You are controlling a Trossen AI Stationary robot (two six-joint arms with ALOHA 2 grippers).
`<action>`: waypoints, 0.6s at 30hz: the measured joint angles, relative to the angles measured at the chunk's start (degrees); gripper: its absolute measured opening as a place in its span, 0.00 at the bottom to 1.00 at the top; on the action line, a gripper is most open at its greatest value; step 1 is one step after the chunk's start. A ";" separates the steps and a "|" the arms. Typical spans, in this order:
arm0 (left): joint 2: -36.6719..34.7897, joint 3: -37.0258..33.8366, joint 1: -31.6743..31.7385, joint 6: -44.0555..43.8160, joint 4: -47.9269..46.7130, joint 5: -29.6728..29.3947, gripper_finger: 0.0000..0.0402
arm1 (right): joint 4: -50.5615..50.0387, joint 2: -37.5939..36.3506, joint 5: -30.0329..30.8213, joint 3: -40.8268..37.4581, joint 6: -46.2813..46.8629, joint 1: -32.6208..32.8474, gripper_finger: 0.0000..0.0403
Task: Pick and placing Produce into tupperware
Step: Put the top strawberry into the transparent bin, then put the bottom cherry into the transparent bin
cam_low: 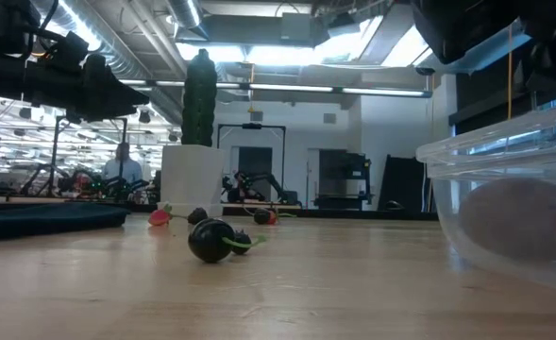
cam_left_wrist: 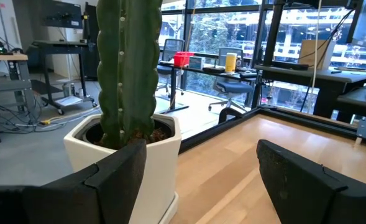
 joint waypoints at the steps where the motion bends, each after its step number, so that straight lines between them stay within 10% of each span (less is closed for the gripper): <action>1: 0.00 0.01 0.00 0.00 0.01 0.00 0.74 | 0.01 0.00 0.00 0.00 -0.03 -0.05 0.54; 18: 0.00 0.01 0.01 0.07 0.00 -0.01 0.74 | 0.01 0.00 0.00 0.00 -0.18 -0.13 0.67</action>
